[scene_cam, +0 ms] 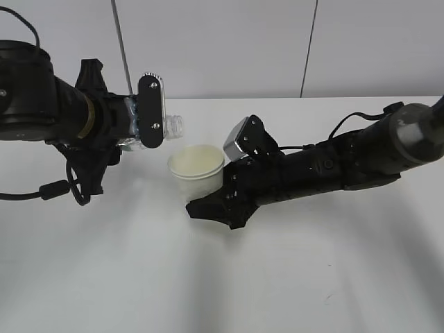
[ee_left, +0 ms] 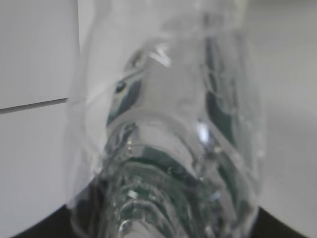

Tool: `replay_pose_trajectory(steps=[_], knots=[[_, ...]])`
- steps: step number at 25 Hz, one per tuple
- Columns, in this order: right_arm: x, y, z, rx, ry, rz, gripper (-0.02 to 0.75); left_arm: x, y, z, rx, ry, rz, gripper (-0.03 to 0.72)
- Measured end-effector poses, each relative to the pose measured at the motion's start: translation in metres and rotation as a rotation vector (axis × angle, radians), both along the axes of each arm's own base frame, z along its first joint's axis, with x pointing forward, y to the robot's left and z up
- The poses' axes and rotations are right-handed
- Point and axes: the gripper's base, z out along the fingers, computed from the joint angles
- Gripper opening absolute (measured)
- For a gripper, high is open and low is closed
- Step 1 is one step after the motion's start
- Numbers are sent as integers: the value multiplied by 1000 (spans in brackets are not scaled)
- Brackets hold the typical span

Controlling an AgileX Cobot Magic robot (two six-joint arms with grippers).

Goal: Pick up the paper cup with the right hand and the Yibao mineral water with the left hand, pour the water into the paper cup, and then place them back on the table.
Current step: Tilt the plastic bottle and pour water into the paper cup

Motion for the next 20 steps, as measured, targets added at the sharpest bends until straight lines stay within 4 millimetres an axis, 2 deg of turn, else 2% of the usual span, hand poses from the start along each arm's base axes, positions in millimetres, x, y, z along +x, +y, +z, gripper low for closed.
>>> replay_pose_trajectory(steps=[20], knots=[[0,3,-1,-19,2,-10,515,2,2,3,104,-49,-39,332]])
